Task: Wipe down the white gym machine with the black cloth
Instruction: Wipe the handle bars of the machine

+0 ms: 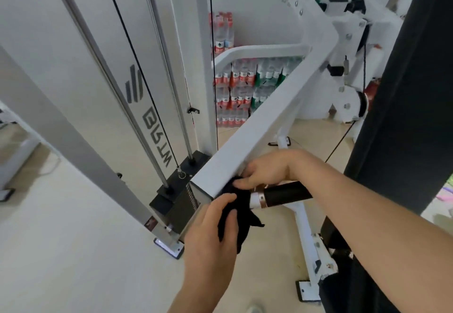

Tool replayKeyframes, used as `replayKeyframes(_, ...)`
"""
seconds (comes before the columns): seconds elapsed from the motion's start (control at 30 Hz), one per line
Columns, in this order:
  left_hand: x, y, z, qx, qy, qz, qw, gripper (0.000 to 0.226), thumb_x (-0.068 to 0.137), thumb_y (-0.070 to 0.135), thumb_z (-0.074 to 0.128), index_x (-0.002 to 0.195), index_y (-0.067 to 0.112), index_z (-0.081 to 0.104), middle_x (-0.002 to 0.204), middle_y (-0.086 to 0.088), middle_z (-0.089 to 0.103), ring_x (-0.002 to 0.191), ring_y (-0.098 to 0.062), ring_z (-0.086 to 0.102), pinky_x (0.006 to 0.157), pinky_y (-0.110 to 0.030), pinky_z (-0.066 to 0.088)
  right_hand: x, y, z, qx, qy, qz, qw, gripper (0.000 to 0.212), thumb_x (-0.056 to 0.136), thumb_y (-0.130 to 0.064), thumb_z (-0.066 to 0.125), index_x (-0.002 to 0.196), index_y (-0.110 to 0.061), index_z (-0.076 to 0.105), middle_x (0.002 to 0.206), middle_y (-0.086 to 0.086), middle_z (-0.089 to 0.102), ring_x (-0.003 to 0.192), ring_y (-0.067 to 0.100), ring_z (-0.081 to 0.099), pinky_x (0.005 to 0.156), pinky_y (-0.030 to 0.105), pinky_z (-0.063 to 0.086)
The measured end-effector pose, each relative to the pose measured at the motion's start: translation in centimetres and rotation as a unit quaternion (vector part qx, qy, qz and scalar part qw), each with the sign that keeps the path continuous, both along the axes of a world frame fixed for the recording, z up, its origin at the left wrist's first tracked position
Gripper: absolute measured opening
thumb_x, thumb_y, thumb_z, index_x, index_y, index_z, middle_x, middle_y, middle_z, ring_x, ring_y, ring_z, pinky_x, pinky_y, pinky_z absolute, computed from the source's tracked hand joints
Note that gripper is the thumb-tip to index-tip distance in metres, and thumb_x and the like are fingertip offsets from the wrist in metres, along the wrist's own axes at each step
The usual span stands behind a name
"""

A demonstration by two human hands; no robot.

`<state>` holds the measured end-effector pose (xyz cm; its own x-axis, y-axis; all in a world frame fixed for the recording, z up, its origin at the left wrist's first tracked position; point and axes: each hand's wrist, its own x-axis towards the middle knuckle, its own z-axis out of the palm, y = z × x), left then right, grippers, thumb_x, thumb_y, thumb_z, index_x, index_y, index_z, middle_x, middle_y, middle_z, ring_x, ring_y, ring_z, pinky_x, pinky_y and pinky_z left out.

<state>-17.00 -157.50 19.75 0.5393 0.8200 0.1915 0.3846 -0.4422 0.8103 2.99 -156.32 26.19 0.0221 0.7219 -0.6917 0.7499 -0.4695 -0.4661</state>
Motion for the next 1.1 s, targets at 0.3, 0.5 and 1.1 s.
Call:
replayKeyframes(0.3,0.0,-0.2,-0.7,-0.116,-0.061,-0.043,0.991,0.047,0.092,0.005,0.062,0.124,0.04,0.058,0.11,0.026,0.067,0.105,0.006,0.059,0.084,-0.01,0.048,-0.6,-2.0,0.7,0.122,-0.124,0.046,0.984,0.036,0.094,-0.053,0.053,0.1,-0.019,0.06,0.082,-0.009,0.06,0.076,0.009,0.057,0.071,0.032,0.048)
replayKeyframes(0.5,-0.5,-0.5,-0.8,-0.099,-0.037,-0.038,0.994,0.05,0.093,0.014,0.064,0.125,0.05,0.051,0.113,0.017,0.069,0.1,-0.001,0.064,0.078,-0.019,0.053,-2.5,-2.3,-0.5,0.08,-0.11,0.048,0.99,0.047,0.08,-0.057,0.068,0.105,-0.017,0.065,0.095,0.001,0.069,0.087,0.021,0.065,0.08,0.043,0.056)
replayKeyframes(1.1,7.2,6.9,5.0,0.465,0.515,-0.395,0.602,0.03,0.093,0.043,0.055,0.106,0.016,0.057,0.099,-0.001,0.068,0.105,-0.026,0.062,0.115,-0.06,-0.006,0.3,-5.6,-0.3,0.077,-0.282,0.114,0.95,0.031,0.082,-0.046,0.067,0.071,-0.027,0.046,0.069,-0.007,0.051,0.062,0.013,0.052,0.054,0.027,0.041)
